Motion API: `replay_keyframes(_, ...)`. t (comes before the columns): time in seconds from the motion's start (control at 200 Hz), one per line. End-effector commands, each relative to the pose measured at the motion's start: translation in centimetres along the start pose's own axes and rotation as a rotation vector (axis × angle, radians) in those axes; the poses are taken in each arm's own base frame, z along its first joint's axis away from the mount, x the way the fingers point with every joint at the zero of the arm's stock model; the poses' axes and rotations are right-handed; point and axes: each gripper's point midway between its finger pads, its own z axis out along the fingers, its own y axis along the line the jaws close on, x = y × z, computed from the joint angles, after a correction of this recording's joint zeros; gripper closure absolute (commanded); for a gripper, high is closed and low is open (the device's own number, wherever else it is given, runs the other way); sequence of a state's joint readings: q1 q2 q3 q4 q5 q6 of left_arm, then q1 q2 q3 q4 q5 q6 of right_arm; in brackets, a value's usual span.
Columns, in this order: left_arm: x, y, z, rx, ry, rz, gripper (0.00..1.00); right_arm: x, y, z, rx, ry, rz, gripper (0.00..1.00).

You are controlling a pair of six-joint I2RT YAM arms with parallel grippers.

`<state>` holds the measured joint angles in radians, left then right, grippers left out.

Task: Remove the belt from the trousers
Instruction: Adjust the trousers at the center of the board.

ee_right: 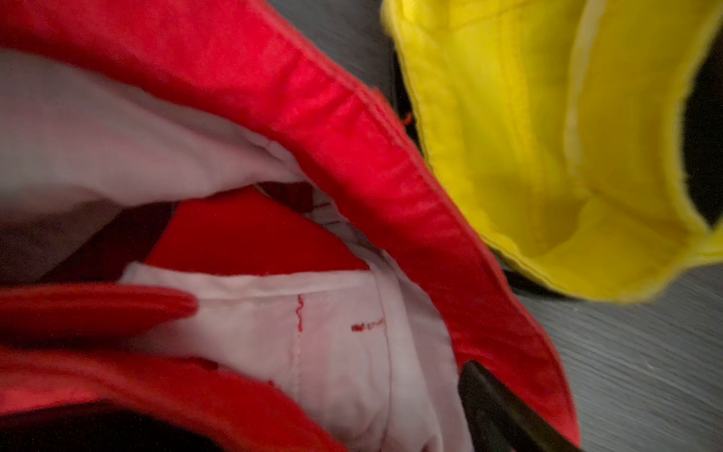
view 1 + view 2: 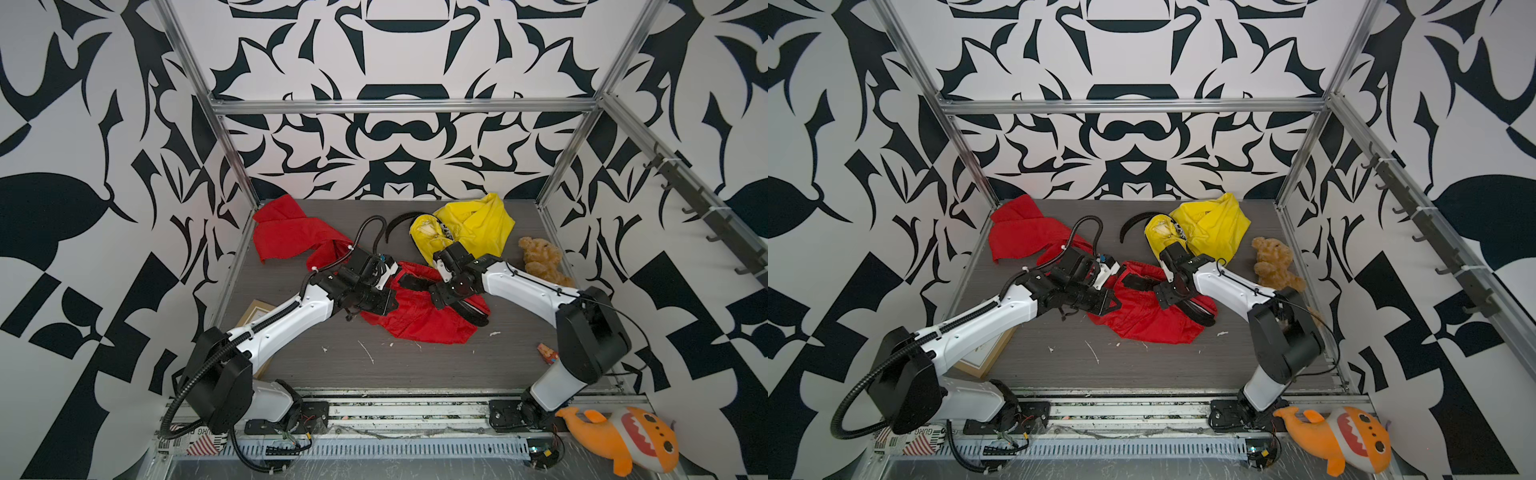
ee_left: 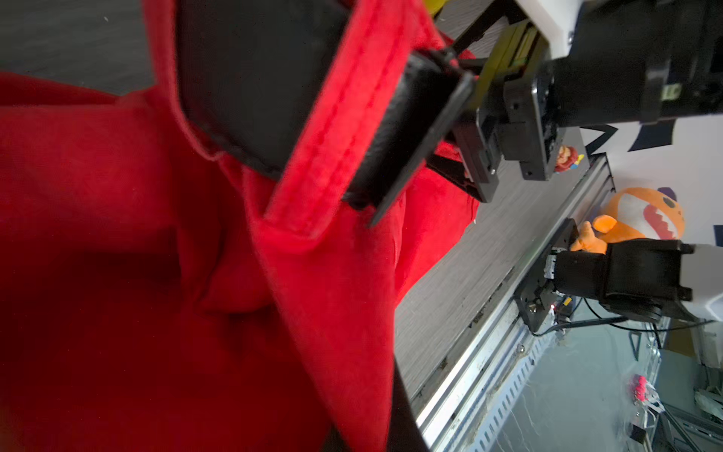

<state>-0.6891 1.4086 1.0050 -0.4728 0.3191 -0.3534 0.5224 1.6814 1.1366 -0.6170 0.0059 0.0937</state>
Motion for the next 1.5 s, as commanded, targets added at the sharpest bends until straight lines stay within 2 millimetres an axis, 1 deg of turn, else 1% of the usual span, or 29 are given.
replay_keyframes(0.0, -1.7, 1.4, 1.0, -0.051, -0.018, -0.031, 1.0, -0.8, 0.4, -2.9, -0.035, -0.029, -0.103, 0.01)
replay_keyframes(0.11, -3.0, 2.2, 1.9, -0.049, -0.012, -0.047, 1.0, 0.2, 1.5, -7.0, -0.094, -0.086, -0.133, 0.01)
replay_keyframes(0.195, -3.8, 2.1, 2.1, -0.035, -0.022, -0.035, 1.0, 0.9, 2.1, -9.9, -0.1, -0.137, -0.156, 0.01)
replay_keyframes(0.24, -4.1, 2.0, 2.1, -0.03, -0.019, -0.027, 1.0, 0.8, 2.7, -11.2, -0.092, -0.17, -0.178, 0.01)
replay_keyframes(0.315, -4.1, 2.0, 2.2, -0.021, -0.006, -0.021, 1.0, -0.2, 3.9, -13.1, -0.063, -0.248, -0.211, 0.01)
replay_keyframes(0.375, -4.0, 1.7, 2.1, -0.009, -0.001, -0.019, 1.0, -1.3, 5.2, -14.0, -0.031, -0.311, -0.255, 0.01)
replay_keyframes(0.415, -3.9, 1.6, 2.0, -0.004, 0.002, -0.018, 1.0, -2.1, 6.8, -14.2, -0.026, -0.355, -0.301, 0.03)
replay_keyframes(0.485, -3.8, 1.5, 1.6, 0.0, -0.004, -0.015, 1.0, -3.1, 9.3, -13.9, -0.015, -0.408, -0.375, 0.07)
replay_keyframes(0.53, -3.6, 1.4, 1.4, 0.002, -0.006, -0.014, 1.0, -3.6, 10.8, -13.1, -0.01, -0.425, -0.422, 0.1)
replay_keyframes(0.555, -3.7, 1.4, 1.2, 0.002, -0.009, -0.015, 1.0, -4.0, 10.6, -12.6, 0.036, -0.435, -0.43, 0.12)
replay_keyframes(0.595, -3.6, 1.5, 1.1, 0.002, -0.011, -0.016, 1.0, -4.4, 11.3, -11.8, 0.041, -0.442, -0.455, 0.13)
replay_keyframes(0.64, -3.6, 1.5, 0.9, 0.005, -0.013, -0.016, 1.0, -4.8, 11.6, -10.9, 0.049, -0.44, -0.469, 0.18)
replay_keyframes(0.69, -3.5, 1.4, 0.8, 0.009, -0.01, -0.017, 1.0, -5.2, 11.8, -10.0, 0.054, -0.441, -0.487, 0.2)
replay_keyframes(0.77, -3.5, 1.4, 0.5, 0.017, -0.011, -0.016, 1.0, -5.6, 11.8, -8.6, 0.088, -0.456, -0.502, 0.25)
replay_keyframes(0.855, -3.5, 1.3, 0.2, 0.023, -0.012, -0.015, 1.0, -5.9, 11.0, -7.3, 0.163, -0.485, -0.525, 0.26)
replay_keyframes(0.97, -3.5, 0.9, -0.1, 0.05, -0.012, -0.018, 1.0, -6.4, 10.1, -6.3, 0.246, -0.543, -0.553, 0.32)
replay_keyframes(1.035, -3.5, 0.5, -0.3, 0.067, -0.011, -0.021, 1.0, -6.7, 10.2, -5.8, 0.263, -0.563, -0.585, 0.34)
replay_keyframes(1.08, -3.5, 0.4, -0.5, 0.072, -0.011, -0.022, 1.0, -6.6, 10.2, -5.6, 0.269, -0.567, -0.601, 0.33)
replay_keyframes(1.14, -3.5, 0.4, -0.7, 0.067, -0.014, -0.018, 1.0, -6.5, 10.1, -6.1, 0.266, -0.602, -0.6, 0.28)
replay_keyframes(1.23, -3.3, 1.0, -1.0, 0.071, -0.021, -0.036, 1.0, -6.3, 10.2, -7.9, 0.225, -0.688, -0.569, 0.23)
replay_keyframes(1.26, -3.2, 1.1, -1.1, 0.083, -0.027, -0.043, 1.0, -6.1, 10.3, -8.1, 0.217, -0.699, -0.567, 0.22)
replay_keyframes(1.375, -3.1, 0.4, -1.5, 0.14, -0.031, -0.045, 1.0, -5.7, 10.2, -7.2, 0.225, -0.681, -0.591, 0.23)
replay_keyframes(1.495, -3.2, -0.9, -2.1, 0.193, -0.019, -0.038, 1.0, -6.6, 10.8, -7.4, 0.258, -0.709, -0.634, 0.24)
